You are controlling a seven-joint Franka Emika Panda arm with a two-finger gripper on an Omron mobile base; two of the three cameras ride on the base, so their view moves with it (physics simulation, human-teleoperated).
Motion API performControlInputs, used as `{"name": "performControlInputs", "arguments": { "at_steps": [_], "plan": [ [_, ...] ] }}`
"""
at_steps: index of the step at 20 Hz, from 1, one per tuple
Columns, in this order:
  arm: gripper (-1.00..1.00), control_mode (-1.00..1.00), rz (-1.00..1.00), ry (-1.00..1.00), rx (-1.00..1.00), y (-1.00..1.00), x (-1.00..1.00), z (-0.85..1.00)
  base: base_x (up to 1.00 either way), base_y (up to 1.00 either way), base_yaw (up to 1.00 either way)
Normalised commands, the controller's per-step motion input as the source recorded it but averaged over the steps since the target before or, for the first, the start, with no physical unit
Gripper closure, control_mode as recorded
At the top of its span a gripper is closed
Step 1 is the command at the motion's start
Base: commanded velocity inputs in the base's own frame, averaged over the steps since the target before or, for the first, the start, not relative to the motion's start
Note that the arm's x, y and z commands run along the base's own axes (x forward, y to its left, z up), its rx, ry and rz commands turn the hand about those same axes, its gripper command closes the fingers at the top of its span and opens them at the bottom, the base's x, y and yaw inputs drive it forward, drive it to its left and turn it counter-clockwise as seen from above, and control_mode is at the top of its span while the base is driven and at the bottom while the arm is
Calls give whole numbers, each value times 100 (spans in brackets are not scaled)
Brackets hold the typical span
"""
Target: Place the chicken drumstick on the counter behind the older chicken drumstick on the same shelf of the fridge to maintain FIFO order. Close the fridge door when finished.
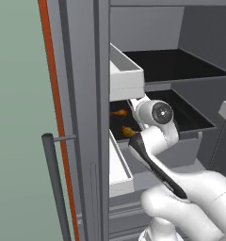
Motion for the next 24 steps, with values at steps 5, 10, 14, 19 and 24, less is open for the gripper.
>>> {"name": "performControlInputs", "arguments": {
  "at_steps": [5, 10, 14, 19, 24],
  "plan": [
    [-100, -100, 0, -7, 0, 10, -78, -11, 0, 0, 0],
    [-100, -100, 0, -5, 0, -41, -74, 0, 0, 0, 0],
    [-100, -100, 0, 0, 0, -8, -11, -3, 0, 0, 0],
    [-100, -100, 0, 3, 0, 0, 6, 0, 0, 0, 0],
    [-100, -100, 0, 3, 0, -15, -8, -12, 0, 0, 0]
  ]
}}
